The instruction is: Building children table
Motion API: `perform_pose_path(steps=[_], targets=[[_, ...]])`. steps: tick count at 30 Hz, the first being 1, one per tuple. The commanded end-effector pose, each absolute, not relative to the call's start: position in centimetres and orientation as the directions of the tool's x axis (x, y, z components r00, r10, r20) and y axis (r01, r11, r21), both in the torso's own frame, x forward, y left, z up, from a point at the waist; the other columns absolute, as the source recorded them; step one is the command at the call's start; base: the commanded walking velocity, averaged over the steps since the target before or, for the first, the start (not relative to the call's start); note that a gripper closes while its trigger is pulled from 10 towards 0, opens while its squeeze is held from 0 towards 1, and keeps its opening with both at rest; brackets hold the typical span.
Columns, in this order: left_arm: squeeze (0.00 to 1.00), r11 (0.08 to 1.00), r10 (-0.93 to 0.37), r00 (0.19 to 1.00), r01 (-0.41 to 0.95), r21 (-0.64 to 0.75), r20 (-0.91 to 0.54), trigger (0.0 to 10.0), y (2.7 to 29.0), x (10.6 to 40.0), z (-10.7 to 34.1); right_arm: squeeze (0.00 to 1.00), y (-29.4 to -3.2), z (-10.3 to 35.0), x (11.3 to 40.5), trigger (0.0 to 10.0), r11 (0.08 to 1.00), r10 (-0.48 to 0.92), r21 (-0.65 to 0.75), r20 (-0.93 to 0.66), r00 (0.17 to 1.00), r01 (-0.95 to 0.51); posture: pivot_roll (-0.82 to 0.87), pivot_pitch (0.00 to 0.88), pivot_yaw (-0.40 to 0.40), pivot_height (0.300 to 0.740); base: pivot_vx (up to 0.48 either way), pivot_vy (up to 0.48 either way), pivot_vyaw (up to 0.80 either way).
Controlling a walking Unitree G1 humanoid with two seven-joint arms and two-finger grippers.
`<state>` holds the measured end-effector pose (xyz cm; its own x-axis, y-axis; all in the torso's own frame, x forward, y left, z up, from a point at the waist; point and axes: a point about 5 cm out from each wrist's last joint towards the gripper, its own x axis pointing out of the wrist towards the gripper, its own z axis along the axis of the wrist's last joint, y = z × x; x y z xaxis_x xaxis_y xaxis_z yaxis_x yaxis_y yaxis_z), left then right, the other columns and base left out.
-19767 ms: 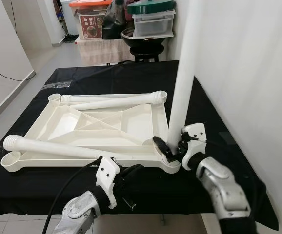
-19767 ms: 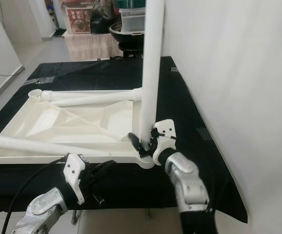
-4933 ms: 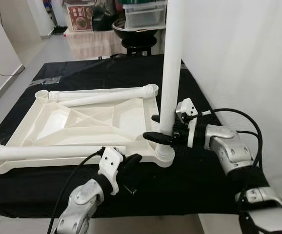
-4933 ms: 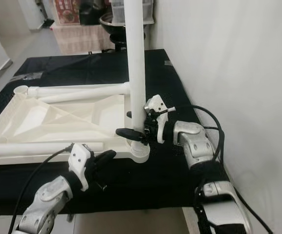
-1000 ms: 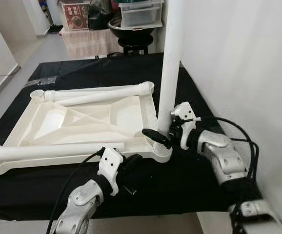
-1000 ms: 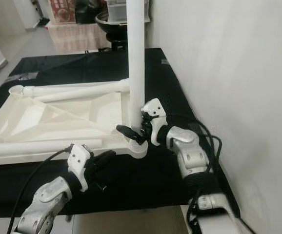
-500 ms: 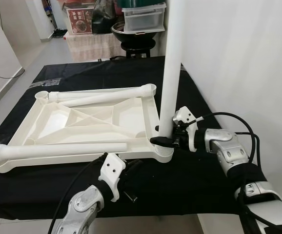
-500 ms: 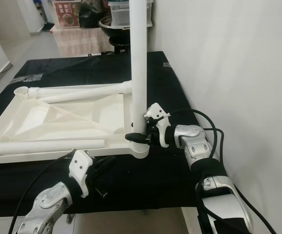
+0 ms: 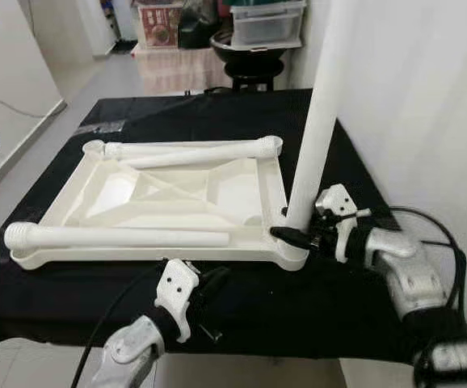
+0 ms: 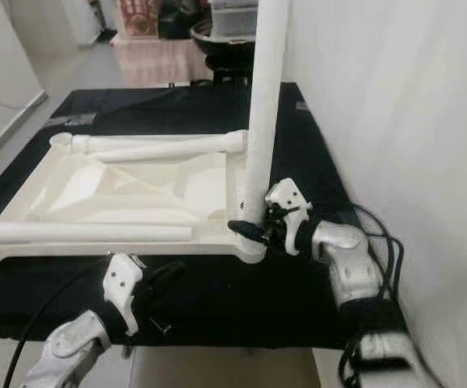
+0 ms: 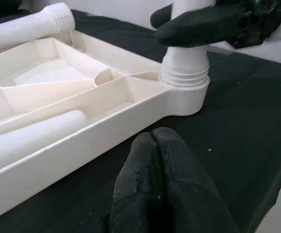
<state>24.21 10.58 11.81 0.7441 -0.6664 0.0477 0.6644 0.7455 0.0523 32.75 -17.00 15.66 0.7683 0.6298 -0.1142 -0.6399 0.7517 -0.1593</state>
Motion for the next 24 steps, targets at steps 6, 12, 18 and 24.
perform_pose_path(steps=[6, 12, 18, 24], targets=[[0.0, 0.743, -0.669, 0.741, 0.665, 0.068, 0.063, 10.0, 11.2, 24.7, 12.1, 0.0, -13.1, 11.4, 29.1, 0.0, 0.891, 0.408, -0.134, -0.186, 0.894, -0.435, -0.13, 0.121, 0.061, 0.74, 0.0, 0.0, 0.0], [0.0, 0.748, -0.663, 0.745, 0.66, 0.069, 0.067, 10.0, 11.2, 24.8, 12.1, 0.0, -12.8, 11.4, 28.9, 2.2, 0.885, 0.424, -0.115, -0.196, 0.884, -0.45, -0.13, 0.116, 0.063, 0.74, 0.0, 0.0, 0.0], [0.0, 0.764, -0.645, 0.761, 0.642, 0.062, 0.069, 10.0, 11.2, 25.0, 12.1, 1.0, -12.7, 13.6, 29.7, 10.0, 0.883, 0.464, -0.023, -0.117, 0.878, -0.469, -0.12, 0.105, 0.058, 0.74, 0.0, 0.0, 0.0], [0.0, 0.756, -0.655, 0.753, 0.652, 0.061, 0.068, 10.0, 11.0, 25.1, 12.0, 1.0, -13.1, 16.8, 31.6, 10.0, 0.792, 0.605, -0.073, -0.031, 0.795, -0.606, -0.12, 0.096, 0.054, 0.74, 0.0, 0.0, 0.0]])
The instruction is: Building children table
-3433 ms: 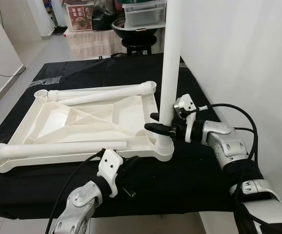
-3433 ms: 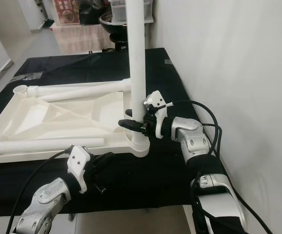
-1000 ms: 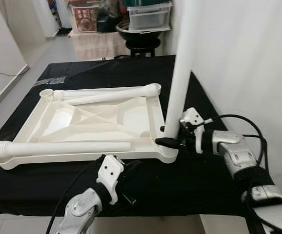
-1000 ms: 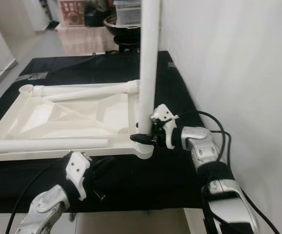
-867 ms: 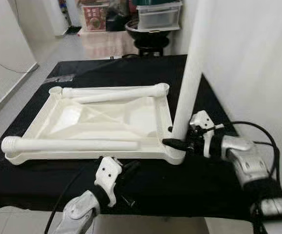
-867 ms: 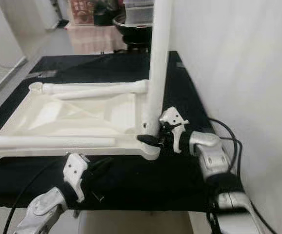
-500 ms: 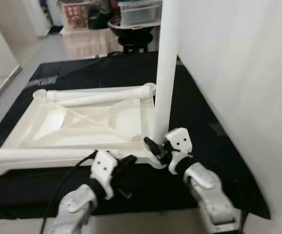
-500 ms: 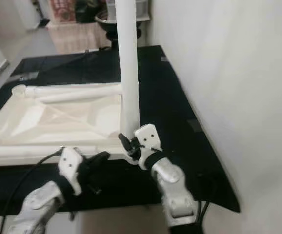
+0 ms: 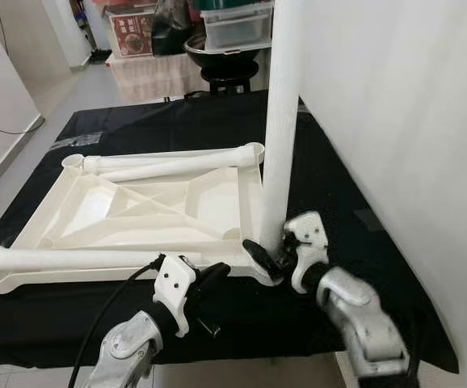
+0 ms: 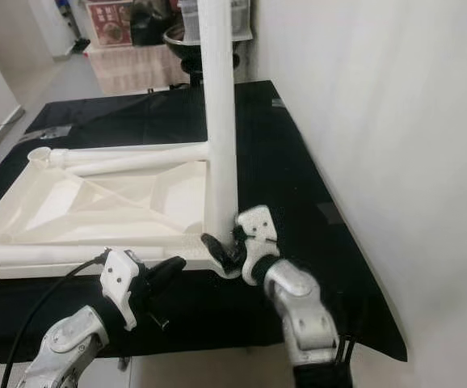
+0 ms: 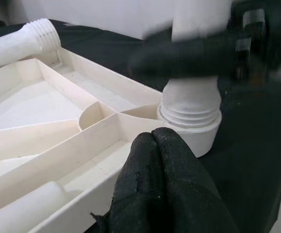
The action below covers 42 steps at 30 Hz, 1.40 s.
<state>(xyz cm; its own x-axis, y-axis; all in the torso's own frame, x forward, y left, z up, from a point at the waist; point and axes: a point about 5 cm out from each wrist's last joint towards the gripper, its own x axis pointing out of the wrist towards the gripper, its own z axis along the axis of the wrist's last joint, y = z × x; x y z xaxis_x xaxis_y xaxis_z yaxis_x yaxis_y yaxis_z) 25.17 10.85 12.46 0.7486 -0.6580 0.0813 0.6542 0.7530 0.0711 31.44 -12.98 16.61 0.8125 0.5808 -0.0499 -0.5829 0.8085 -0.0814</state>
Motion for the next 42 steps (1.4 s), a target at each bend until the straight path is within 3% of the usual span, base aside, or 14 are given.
perform_pose_path(steps=[1, 4, 5, 9, 15, 16, 20, 28, 34, 35, 36, 37, 38, 42], targets=[[0.0, 0.755, -0.656, 0.752, 0.653, 0.06, 0.069, 10.0, 11.0, 25.2, 12.0, 0.52, -13.3, 17.4, 32.1, 10.0, 0.754, 0.649, -0.105, -0.033, 0.76, -0.649, -0.12, 0.093, 0.049, 0.74, 0.0, 0.0, 0.0], [0.0, 0.755, -0.656, 0.752, 0.653, 0.06, 0.069, 10.0, 10.9, 25.2, 12.0, 0.52, -13.4, 17.8, 32.4, 10.0, 0.726, 0.677, -0.127, -0.037, 0.735, -0.676, -0.12, 0.093, 0.049, 0.74, 0.0, 0.0, 0.0], [0.0, 0.755, -0.656, 0.752, 0.653, 0.06, 0.07, 10.0, 10.9, 25.2, 12.0, 0.0, -13.6, 18.3, 32.8, 10.0, 0.676, 0.723, -0.155, -0.05, 0.689, -0.72, -0.11, 0.092, 0.046, 0.74, 0.0, 0.0, 0.0], [0.0, 0.756, -0.654, 0.753, 0.651, 0.062, 0.071, 10.0, 10.7, 25.2, 12.0, 0.0, -13.7, 19.4, 33.8, 10.0, 0.492, 0.848, -0.197, -0.111, 0.518, -0.848, -0.1, 0.092, 0.037, 0.74, 0.0, 0.0, 0.0], [0.0, 0.758, -0.653, 0.754, 0.65, 0.064, 0.072, 10.0, 10.6, 25.1, 12.0, 0.0, -13.7, 20.0, 34.4, 9.7, 0.385, 0.901, -0.159, -0.147, 0.408, -0.909, -0.09, 0.094, 0.031, 0.74, 0.0, 0.0, 0.0], [0.0, 0.758, -0.653, 0.754, 0.649, 0.064, 0.072, 10.0, 10.6, 25.1, 12.0, 0.0, -13.7, 20.1, 34.5, 0.0, 0.348, 0.917, -0.14, -0.154, 0.368, -0.927, -0.09, 0.094, 0.03, 0.74, 0.0, 0.0, 0.0], [0.0, 0.757, -0.653, 0.754, 0.65, 0.064, 0.072, 10.0, 10.6, 25.0, 12.0, 0.0, -14.0, 20.5, 35.0, 0.0, 0.307, 0.933, -0.115, -0.16, 0.323, -0.945, -0.09, 0.097, 0.027, 0.74, 0.0, 0.0, 0.0], [0.0, 0.76, -0.65, 0.756, 0.647, 0.061, 0.076, 10.0, 10.5, 25.0, 12.1, 0.0, -15.4, 19.6, 35.1, 0.0, 0.354, 0.916, -0.125, -0.153, 0.37, -0.927, -0.09, 0.104, 0.026, 0.74, 0.0, 0.0, 0.0], [0.0, 0.76, -0.65, 0.756, 0.647, 0.059, 0.078, 10.0, 10.7, 24.9, 12.2, 0.0, -16.3, 17.8, 33.7, 0.0, 0.615, 0.78, -0.085, -0.084, 0.62, -0.784, -0.11, 0.119, 0.019, 0.74, 0.0, 0.0, 0.0], [0.0, 0.76, -0.65, 0.756, 0.647, 0.059, 0.078, 10.0, 10.7, 24.9, 12.2, 0.0, -16.3, 17.8, 33.7, 0.0, 0.615, 0.78, -0.085, -0.084, 0.62, -0.784, -0.11, 0.119, 0.019, 0.74, 0.0, 0.0, 0.0], [0.0, 0.761, -0.648, 0.757, 0.646, 0.058, 0.079, 10.0, 10.8, 24.9, 12.2, 0.0, -14.9, 16.0, 32.9, 0.0, 0.793, 0.609, 0.014, -0.004, 0.793, -0.609, -0.12, 0.117, 0.015, 0.74, 0.0, 0.0, 0.0], [0.0, 0.763, -0.646, 0.759, 0.644, 0.058, 0.08, 10.0, 10.9, 25.0, 12.2, 0.0, -12.2, 12.8, 30.6, 0.0, 0.852, 0.523, 0.035, -0.094, 0.847, -0.522, -0.11, 0.134, 0.036, 0.74, 0.0, 0.0, 0.0], [0.0, 0.765, -0.644, 0.76, 0.642, 0.059, 0.08, 10.0, 11.0, 25.1, 12.3, 0.0, -10.1, 11.7, 28.8, 0.0, 0.862, 0.501, -0.008, -0.129, 0.856, -0.506, -0.11, 0.134, 0.036, 0.74, 0.0, 0.0, 0.0], [0.0, 0.766, -0.643, 0.761, 0.64, 0.059, 0.081, 10.0, 11.0, 25.1, 12.3, 0.0, -8.7, 11.2, 27.7, 0.0, 0.85, 0.513, -0.052, -0.145, 0.846, -0.525, -0.11, 0.134, 0.036, 0.74, 0.0, 0.0, 0.0]])
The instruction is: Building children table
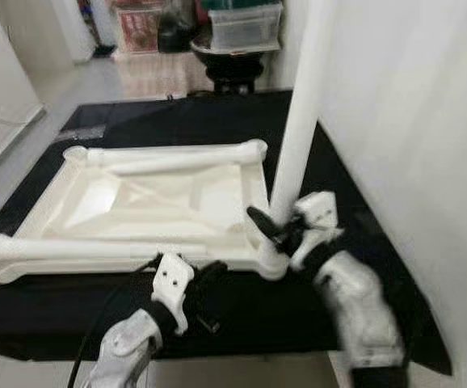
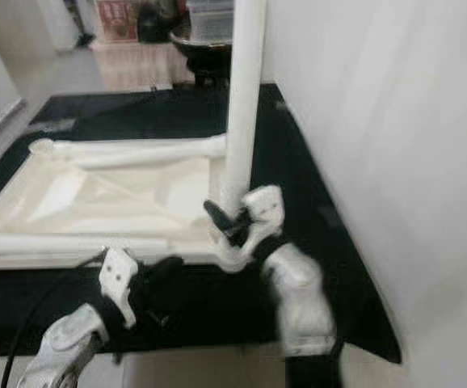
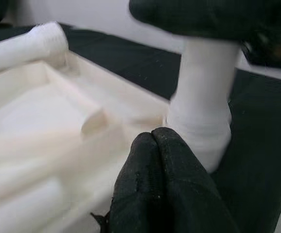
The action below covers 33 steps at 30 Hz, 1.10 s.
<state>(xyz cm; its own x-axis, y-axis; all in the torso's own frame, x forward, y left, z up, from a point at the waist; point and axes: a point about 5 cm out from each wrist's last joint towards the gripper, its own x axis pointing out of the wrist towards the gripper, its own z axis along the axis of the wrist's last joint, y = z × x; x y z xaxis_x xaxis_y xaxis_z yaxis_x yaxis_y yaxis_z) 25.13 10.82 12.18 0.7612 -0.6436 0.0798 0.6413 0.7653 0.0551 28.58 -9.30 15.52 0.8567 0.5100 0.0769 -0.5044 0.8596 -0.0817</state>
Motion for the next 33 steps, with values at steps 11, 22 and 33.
perform_pose_path(steps=[11, 22, 33], targets=[[0.0, 0.788, -0.616, 0.783, 0.613, 0.06, 0.086, 10.0, 11.1, 25.9, 12.2, 0.76, -10.5, 13.1, 30.4, 10.0, 0.841, 0.54, 0.093, -0.066, 0.839, -0.533, -0.11, 0.094, 0.025, 0.74, 0.0, 0.0, 0.0], [0.0, 0.778, -0.629, 0.774, 0.626, 0.06, 0.074, 10.0, 10.9, 26.0, 12.0, 0.0, -11.9, 17.5, 31.5, 10.0, 0.645, 0.761, -0.101, -0.013, 0.649, -0.758, -0.09, 0.077, 0.029, 0.74, 0.0, 0.0, 0.0], [0.0, 0.691, -0.723, 0.687, 0.719, 0.078, 0.068, 10.0, 9.8, 24.7, 11.9, 0.0, -14.6, 18.4, 34.8, 10.0, 0.437, 0.878, -0.107, -0.162, 0.449, -0.893, -0.07, 0.065, 0.02, 0.74, 0.0, 0.0, 0.0]])
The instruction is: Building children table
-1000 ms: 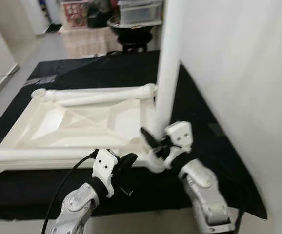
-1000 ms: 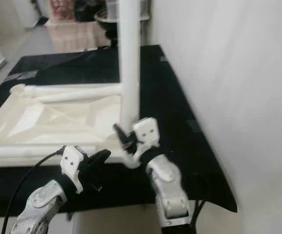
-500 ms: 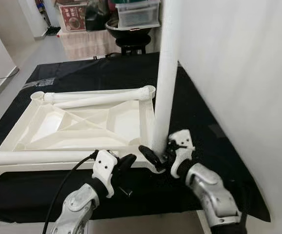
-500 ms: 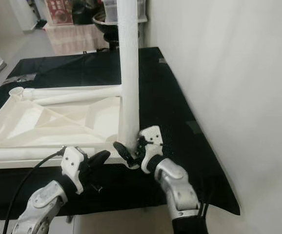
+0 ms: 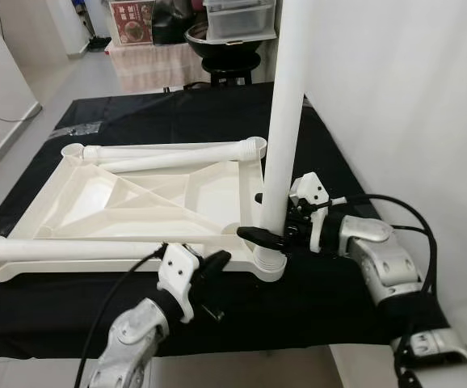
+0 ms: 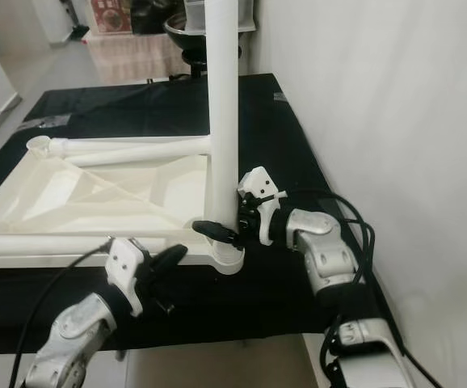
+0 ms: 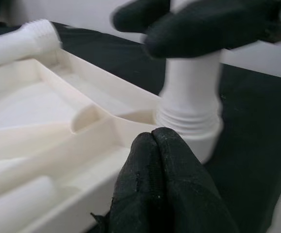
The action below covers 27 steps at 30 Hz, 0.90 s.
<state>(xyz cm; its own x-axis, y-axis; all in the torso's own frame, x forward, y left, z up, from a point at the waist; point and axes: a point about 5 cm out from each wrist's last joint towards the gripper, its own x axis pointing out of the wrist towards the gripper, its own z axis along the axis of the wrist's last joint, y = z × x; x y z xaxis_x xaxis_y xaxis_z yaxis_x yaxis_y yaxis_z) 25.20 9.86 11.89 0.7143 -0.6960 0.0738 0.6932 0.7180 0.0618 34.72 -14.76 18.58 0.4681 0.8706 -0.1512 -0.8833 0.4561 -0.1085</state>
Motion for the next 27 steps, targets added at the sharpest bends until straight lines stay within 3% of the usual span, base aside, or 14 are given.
perform_pose_path(steps=[1, 2, 4, 5, 17, 19, 22, 23, 24, 27], targets=[[0.0, 0.664, -0.748, 0.661, 0.744, 0.082, 0.063, 10.0, 9.5, 24.4, 11.9, 0.0, -14.6, 18.5, 35.1, 10.0, 0.432, 0.881, -0.098, -0.169, 0.442, -0.897, -0.07, 0.063, 0.021, 0.74, 0.0, 0.0, 0.0], [0.0, 0.637, -0.771, 0.635, 0.767, 0.082, 0.053, 10.0, 9.2, 24.0, 11.9, 0.0, -14.8, 18.4, 35.4, 2.3, 0.434, 0.878, -0.088, -0.18, 0.442, -0.897, -0.08, 0.06, 0.023, 0.74, 0.0, 0.0, 0.0], [0.0, 0.62, -0.784, 0.618, 0.78, 0.082, 0.047, 10.0, 9.1, 23.8, 11.9, 0.0, -14.9, 18.3, 35.6, 2.3, 0.435, 0.877, -0.081, -0.188, 0.442, -0.897, -0.08, 0.06, 0.023, 0.74, 0.0, 0.0, 0.0], [0.0, 0.61, -0.792, 0.609, 0.788, 0.084, 0.04, 10.0, 9.0, 23.6, 11.8, 0.0, -15.2, 18.1, 35.5, 0.0, 0.432, 0.878, -0.07, -0.194, 0.438, -0.899, -0.08, 0.061, 0.025, 0.74, 0.0, 0.0, 0.0], [0.0, 0.636, -0.772, 0.635, 0.766, 0.096, 0.041, 10.0, 9.3, 23.8, 11.7, 0.0, -16.9, 17.0, 34.8, 0.0, 0.442, 0.877, -0.044, -0.191, 0.442, -0.896, -0.1, 0.077, 0.037, 0.74, 0.0, 0.0, 0.0], [0.0, 0.65, -0.76, 0.649, 0.754, 0.097, 0.045, 10.0, 9.6, 24.0, 11.8, 0.0, -17.2, 16.1, 34.8, 0.0, 0.537, 0.823, -0.055, -0.183, 0.537, -0.842, -0.1, 0.088, 0.036, 0.74, 0.0, 0.0, 0.0], [0.0, 0.65, -0.76, 0.649, 0.754, 0.097, 0.045, 10.0, 9.6, 24.0, 11.8, 0.0, -17.2, 16.1, 34.8, 0.0, 0.537, 0.823, -0.055, -0.183, 0.537, -0.842, -0.1, 0.088, 0.036, 0.74, 0.0, 0.0, 0.0], [0.0, 0.677, -0.736, 0.675, 0.73, 0.092, 0.054, 10.0, 10.1, 24.0, 11.9, 0.0, -16.0, 14.0, 34.7, 0.0, 0.866, 0.482, -0.059, -0.168, 0.86, -0.496, -0.09, 0.11, 0.033, 0.74, 0.0, 0.0, 0.0], [0.0, 0.691, -0.722, 0.689, 0.717, 0.087, 0.058, 10.0, 10.4, 24.0, 12.0, 0.0, -16.0, 13.3, 33.9, 0.0, 0.968, 0.236, -0.045, -0.168, 0.957, -0.247, -0.09, 0.112, 0.031, 0.74, 0.0, 0.0, 0.0], [0.0, 0.703, -0.711, 0.701, 0.706, 0.082, 0.062, 10.0, 10.6, 24.1, 12.1, 0.0, -14.6, 12.8, 32.5, 0.0, 0.981, 0.18, -0.037, -0.176, 0.968, -0.19, -0.08, 0.116, 0.033, 0.74, 0.0, 0.0, 0.0]])
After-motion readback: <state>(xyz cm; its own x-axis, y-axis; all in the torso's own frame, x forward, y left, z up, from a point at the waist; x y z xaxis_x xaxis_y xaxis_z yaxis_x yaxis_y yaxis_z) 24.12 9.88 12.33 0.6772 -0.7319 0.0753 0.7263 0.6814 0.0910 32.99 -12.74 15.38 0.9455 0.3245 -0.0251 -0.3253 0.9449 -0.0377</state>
